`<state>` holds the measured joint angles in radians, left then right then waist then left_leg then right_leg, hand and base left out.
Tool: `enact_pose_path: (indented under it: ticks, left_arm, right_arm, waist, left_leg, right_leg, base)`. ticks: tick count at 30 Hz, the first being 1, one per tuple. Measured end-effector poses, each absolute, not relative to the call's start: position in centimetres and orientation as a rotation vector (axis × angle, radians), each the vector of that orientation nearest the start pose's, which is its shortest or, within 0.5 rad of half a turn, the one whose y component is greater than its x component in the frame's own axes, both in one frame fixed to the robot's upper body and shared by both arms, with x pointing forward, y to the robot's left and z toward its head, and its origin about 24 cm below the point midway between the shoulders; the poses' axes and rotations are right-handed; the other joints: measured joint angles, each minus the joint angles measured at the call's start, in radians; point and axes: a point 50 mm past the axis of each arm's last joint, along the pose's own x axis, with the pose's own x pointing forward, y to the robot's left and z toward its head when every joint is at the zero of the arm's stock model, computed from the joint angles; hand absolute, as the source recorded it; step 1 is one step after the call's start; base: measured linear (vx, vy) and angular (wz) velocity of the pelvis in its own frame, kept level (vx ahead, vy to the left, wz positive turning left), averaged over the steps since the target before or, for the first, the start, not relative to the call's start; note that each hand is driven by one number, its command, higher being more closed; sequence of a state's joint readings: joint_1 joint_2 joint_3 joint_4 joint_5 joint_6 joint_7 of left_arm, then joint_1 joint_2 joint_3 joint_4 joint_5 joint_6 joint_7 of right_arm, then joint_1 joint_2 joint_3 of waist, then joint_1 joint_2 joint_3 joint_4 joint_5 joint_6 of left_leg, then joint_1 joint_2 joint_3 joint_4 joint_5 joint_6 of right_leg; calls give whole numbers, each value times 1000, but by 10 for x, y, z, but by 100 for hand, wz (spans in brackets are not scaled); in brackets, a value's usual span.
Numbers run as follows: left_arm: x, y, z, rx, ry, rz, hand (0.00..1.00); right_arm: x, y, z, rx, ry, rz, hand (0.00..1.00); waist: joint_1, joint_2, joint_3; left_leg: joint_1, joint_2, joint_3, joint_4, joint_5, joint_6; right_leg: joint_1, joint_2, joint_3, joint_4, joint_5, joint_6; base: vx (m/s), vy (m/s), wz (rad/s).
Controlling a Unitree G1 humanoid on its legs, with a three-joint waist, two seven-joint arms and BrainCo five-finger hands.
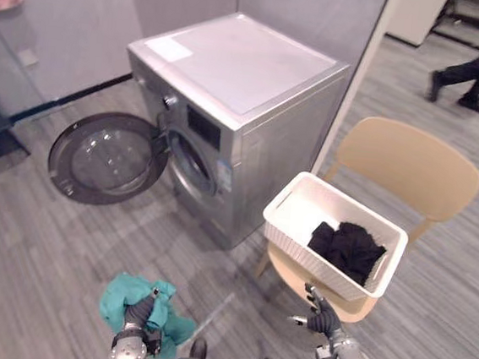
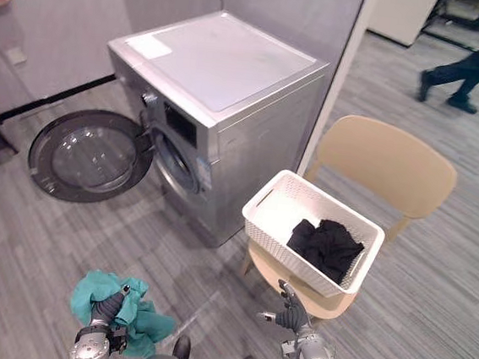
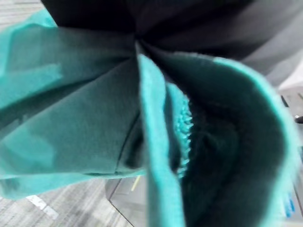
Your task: Pick up the laundry basket with both hands and put the clothes into the washing machine.
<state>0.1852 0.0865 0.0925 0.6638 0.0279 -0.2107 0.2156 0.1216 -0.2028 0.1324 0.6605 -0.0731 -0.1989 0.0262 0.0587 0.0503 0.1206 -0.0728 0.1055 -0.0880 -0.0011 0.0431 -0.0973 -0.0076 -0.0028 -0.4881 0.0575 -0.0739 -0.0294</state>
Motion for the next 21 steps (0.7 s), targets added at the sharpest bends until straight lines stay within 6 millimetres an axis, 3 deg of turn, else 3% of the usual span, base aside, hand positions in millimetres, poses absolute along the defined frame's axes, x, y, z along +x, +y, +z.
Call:
enact_pose_path:
  ticks: [1, 3, 4, 5, 6, 8, 9, 10, 11, 12, 13, 14, 15, 16, 17, 18, 19, 20, 21]
  left_arm:
    - [145, 211, -108, 145, 613, 348, 100]
    - [146, 210, -108, 126, 614, 352, 100]
    - [148, 208, -108, 120, 612, 350, 100]
    - [152, 204, -107, 109, 602, 343, 100]
    - [157, 197, -106, 93, 594, 330, 100]
    - [154, 193, -109, 83, 610, 327, 100]
    - [151, 195, -111, 84, 620, 334, 100]
    - [153, 197, -109, 89, 614, 333, 100]
    - [155, 202, -108, 103, 604, 335, 100]
    - [155, 208, -107, 121, 605, 335, 100]
    - [153, 208, -107, 123, 608, 336, 100]
    - [147, 208, -110, 119, 625, 333, 100]
    - [145, 207, -111, 117, 634, 326, 100]
    - [139, 206, -114, 113, 654, 318, 100]
    - [135, 208, -115, 116, 662, 313, 100]
    - [136, 210, -115, 122, 661, 311, 100]
    - [136, 217, -113, 145, 658, 311, 100]
    - [135, 220, -113, 155, 658, 313, 100]
    - [135, 220, -113, 157, 659, 315, 100]
  right_arm:
    - [168, -194, -104, -287, 608, 102, 0]
    - [173, -197, -105, -310, 619, 70, 0]
    - [173, -200, -106, -307, 628, 42, 0]
    - [174, -202, -106, -309, 629, 23, 0]
    - [177, -209, -105, -319, 632, -8, 0]
    - [180, -213, -106, -329, 644, -24, 0]
    - [186, -212, -103, -330, 634, -34, 0]
    - [188, -210, -103, -324, 630, -36, 0]
    - [190, -203, -103, -302, 622, -30, 0]
    - [190, -193, -104, -272, 622, -20, 0]
    - [189, -191, -105, -266, 624, -17, 0]
    - [188, -189, -106, -262, 628, -15, 0]
    - [188, -189, -106, -260, 630, -14, 0]
    - [185, -190, -107, -265, 634, -13, 0]
    - [180, -191, -108, -269, 642, -11, 0]
    - [178, -189, -110, -266, 650, -7, 0]
    - [172, -185, -113, -253, 665, 5, 0]
    - [169, -182, -114, -253, 673, 22, 0]
    - [166, -182, -116, -251, 679, 24, 0]
  waist:
    - [2, 12, 28]
    - [4, 22, 42]
    - [3, 16, 45]
    - [1, 8, 51]
    - [-14, 14, 56]
    - [-20, 30, 56]
    - [-22, 38, 57]
    - [-22, 34, 61]
    - [-16, 3, 78]
    - [-16, -33, 90]
    - [-15, -42, 91]
    - [-15, -45, 90]
    - [-16, -54, 95]
    - [-22, -56, 97]
    - [-40, -57, 103]
    - [-46, -56, 106]
    - [-52, -58, 120]
    - [-57, -63, 129]
    - [-64, -59, 134]
  left_leg:
    - [-23, -6, -18, 12, 1, 1]
    - [-63, -14, 16, 19, -13, 67]
    - [-82, -11, 104, 14, -49, 134]
    - [-91, -3, 201, 16, -60, 150]
    - [-116, 18, 372, 33, -54, 144]
    - [-103, 41, 547, 48, -15, 127]
    - [-89, 48, 586, 47, 24, 97]
    - [-89, 41, 577, 50, 24, 97]
    - [-87, 24, 549, 62, 23, 97]
    - [-87, -5, 524, 94, 2, 111]
    - [-87, -12, 520, 114, -22, 115]
    - [-87, -22, 504, 163, -98, 117]
    - [-87, -39, 496, 190, -119, 126]
    - [-82, -74, 458, 223, -174, 142]
    - [-62, -95, 430, 246, -214, 155]
    - [-54, -97, 413, 258, -229, 157]
    - [-22, -99, 372, 265, -251, 164]
    - [10, -101, 349, 259, -265, 164]
    - [24, -103, 339, 257, -270, 166]
  right_leg:
    - [-1, -13, -37, 21, -14, 5]
    - [-20, -44, -107, 53, -36, 9]
    - [-20, -71, -162, 45, -38, 14]
    - [-23, -96, -203, 45, -35, 17]
    - [-28, -128, -268, 68, -34, 17]
    - [-30, -155, -324, 101, -45, 26]
    - [-19, -166, -373, 121, -55, 41]
    - [-11, -173, -381, 122, -55, 42]
    - [14, -188, -398, 122, -55, 45]
    - [45, -227, -416, 149, -74, 81]
    - [52, -247, -419, 178, -88, 103]
    - [55, -300, -414, 277, -132, 134]
    - [50, -341, -404, 349, -150, 135]
    - [9, -435, -320, 540, -155, 83]
    - [-69, -479, -161, 708, -121, -9]
    - [-106, -464, -67, 765, -128, -10]
    - [-179, -382, 113, 866, -182, 37]
    - [-236, -318, 190, 903, -211, 60]
    - [-261, -294, 198, 899, -217, 64]
  base:
    - [-83, 18, 87]
    - [-71, 34, 103]
    - [60, 64, 129]
    - [145, 114, 180]
    - [158, 129, 164]
    - [216, 193, 124]
    - [239, 187, 89]
    - [185, 108, 92]
    - [134, 74, 84]
    - [124, 80, 86]
    - [130, 141, 80]
    - [108, 148, 48]
    - [134, 212, 63]
    - [202, 281, 73]
    - [224, 265, 75]
    - [275, 212, 82]
    - [280, 86, 82]
    - [293, 66, 82]
    - [321, 37, 69]
